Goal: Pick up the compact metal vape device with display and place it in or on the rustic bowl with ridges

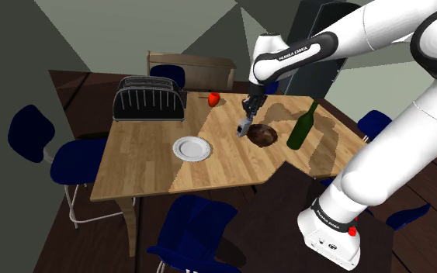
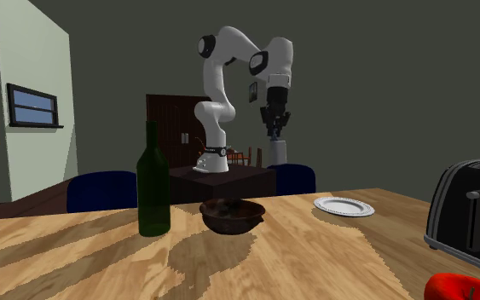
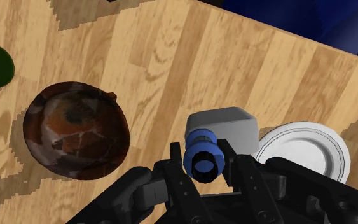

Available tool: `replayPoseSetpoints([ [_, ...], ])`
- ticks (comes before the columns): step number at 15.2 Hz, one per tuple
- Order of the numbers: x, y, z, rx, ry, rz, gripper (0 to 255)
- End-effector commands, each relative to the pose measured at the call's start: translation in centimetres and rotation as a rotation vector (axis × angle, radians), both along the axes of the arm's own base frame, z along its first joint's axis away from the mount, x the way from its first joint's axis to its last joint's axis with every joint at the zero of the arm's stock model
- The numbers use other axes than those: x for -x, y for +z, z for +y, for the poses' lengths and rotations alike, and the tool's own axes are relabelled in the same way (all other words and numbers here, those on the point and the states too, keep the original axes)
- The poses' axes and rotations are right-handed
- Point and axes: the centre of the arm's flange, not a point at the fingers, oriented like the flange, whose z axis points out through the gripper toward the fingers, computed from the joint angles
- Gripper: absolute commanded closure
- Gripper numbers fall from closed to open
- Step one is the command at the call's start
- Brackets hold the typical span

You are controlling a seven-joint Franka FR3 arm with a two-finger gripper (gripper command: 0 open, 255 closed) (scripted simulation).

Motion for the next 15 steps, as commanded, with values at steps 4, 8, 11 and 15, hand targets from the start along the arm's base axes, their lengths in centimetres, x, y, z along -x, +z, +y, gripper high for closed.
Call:
replayPoseSetpoints([
  [4,0.6,1.0,-6.3,0.0,0.001,0.0,255],
  [8,0.9,1.9,-11.5,0.0,0.001,0.0,255],
  [11,1.2,2.5,-15.4,0.0,0.001,0.0,255],
  [15,1.5,3.3,-20.6,0.0,0.001,0.0,255],
])
